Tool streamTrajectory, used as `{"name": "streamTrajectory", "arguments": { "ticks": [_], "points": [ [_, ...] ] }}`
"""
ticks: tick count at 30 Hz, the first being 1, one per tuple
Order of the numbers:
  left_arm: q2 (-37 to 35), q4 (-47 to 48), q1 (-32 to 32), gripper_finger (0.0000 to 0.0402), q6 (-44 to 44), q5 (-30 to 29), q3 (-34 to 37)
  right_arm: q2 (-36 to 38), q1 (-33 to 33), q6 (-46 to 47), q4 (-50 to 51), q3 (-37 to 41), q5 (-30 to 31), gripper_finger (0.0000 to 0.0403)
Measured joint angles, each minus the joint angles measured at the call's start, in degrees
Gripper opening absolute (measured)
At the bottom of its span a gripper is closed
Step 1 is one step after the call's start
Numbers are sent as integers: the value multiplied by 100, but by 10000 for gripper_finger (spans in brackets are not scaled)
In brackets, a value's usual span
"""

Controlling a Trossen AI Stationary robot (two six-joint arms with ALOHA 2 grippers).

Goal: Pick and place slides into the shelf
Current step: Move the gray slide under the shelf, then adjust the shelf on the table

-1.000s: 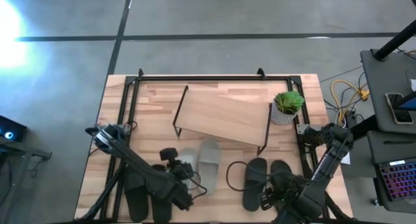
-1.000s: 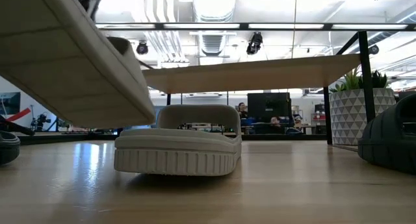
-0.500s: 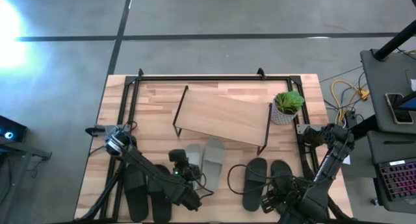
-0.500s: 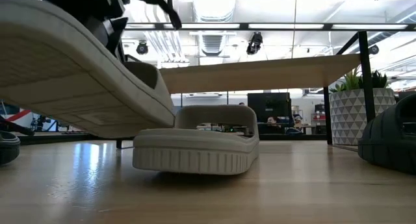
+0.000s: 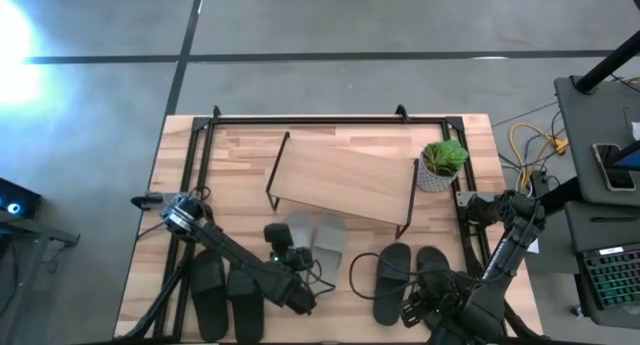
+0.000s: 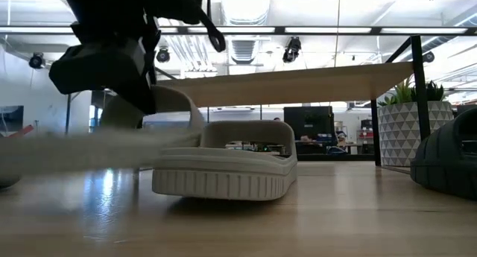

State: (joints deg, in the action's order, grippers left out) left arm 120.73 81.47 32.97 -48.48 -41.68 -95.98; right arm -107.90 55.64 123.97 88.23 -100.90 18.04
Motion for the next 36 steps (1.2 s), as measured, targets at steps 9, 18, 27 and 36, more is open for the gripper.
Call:
{"name": "streamTrajectory", "arguments": {
  "ticks": [9, 18, 27, 36],
  "points": [
    [-289, 107, 62, 214, 689, 643, -68, 2, 0, -81, 0, 7, -2, 199],
    [-1258, -56, 130, 221, 250, 1123, -256, 4, 0, -121, -50, 11, -9, 199],
    [-2981, -192, 802, 221, -1314, 433, -200, 4, -2, -334, -525, 11, 114, 198],
    [-4372, -192, 531, 213, -1808, -549, -26, 244, -460, -358, -641, 11, 273, 167]
  ]
}}
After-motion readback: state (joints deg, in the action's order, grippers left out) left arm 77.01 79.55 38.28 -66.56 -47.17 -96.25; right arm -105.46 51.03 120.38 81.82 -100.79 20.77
